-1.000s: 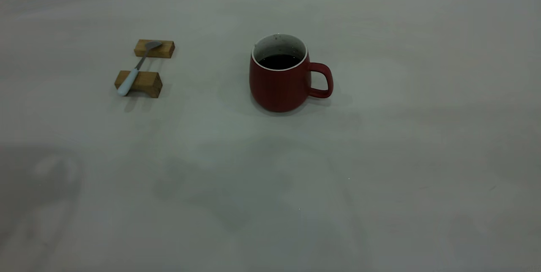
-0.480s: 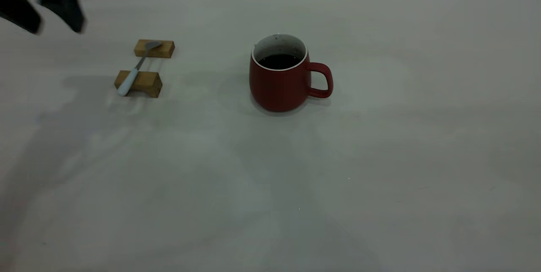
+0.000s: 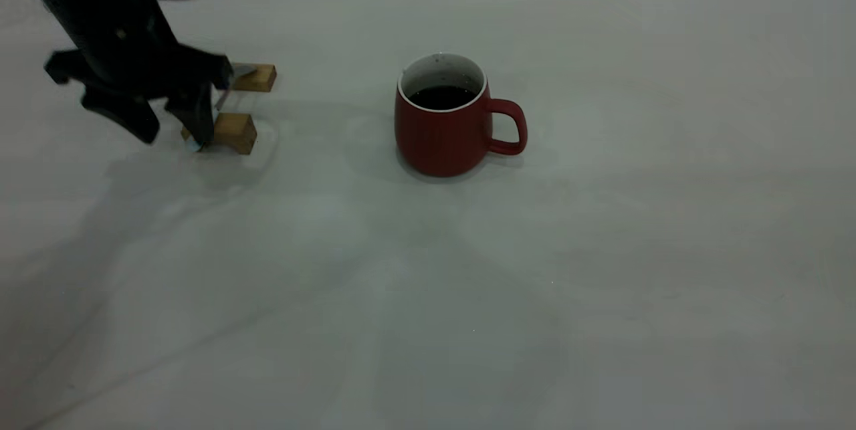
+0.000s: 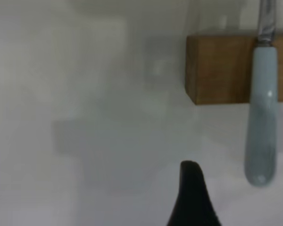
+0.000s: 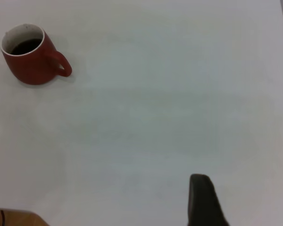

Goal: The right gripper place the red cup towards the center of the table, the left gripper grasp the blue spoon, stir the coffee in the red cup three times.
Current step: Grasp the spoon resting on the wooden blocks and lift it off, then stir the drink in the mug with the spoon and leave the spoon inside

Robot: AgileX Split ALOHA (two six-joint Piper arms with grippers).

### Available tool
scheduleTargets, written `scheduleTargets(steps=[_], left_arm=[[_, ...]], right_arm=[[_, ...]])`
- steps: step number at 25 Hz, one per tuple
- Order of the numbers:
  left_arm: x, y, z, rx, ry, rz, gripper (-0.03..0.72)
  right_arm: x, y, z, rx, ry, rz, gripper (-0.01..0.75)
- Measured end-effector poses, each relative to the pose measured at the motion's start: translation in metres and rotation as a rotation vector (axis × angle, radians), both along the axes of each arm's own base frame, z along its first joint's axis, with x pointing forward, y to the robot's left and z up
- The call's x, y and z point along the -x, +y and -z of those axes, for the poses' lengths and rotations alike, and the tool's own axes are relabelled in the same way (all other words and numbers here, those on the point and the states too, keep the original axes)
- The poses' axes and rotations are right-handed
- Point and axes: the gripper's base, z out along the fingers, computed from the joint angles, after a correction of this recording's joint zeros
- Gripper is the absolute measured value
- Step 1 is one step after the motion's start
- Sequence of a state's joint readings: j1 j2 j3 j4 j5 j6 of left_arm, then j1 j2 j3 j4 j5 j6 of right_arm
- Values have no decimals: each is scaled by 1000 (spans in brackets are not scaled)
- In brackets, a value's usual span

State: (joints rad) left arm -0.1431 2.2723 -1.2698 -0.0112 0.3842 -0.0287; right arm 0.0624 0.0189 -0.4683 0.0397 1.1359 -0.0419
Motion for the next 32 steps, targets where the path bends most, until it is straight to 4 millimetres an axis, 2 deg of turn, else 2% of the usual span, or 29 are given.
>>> scheduleTargets(steps=[3,6,8,11,12,16,20,26,32], left_arm=[[-4,-4,12,-4,4,38,564],[-6,-8,18,-4,2,55,495],[-6,-8,18,-2,-5,55,396],[-10,-9,17,2,-34,55,196],[-10,-9,17,2,-39,55,166],[-15,-11,7,13,23,-20,171],[-19,-23,-26,131,179,-247,171],[-13,-67,-87,557,604,-592,171],[-27,-93,-119,968,749,-744,171]], right_arm=[[0,0,0,0,0,0,484],[0,0,0,0,0,0,484],[0,0,0,0,0,0,484],[0,0,0,0,0,0,484],[0,0,0,0,0,0,484],[0,0,0,0,0,0,484],[0,0,0,0,0,0,484],[0,0,0,0,0,0,484],[0,0,0,0,0,0,484]])
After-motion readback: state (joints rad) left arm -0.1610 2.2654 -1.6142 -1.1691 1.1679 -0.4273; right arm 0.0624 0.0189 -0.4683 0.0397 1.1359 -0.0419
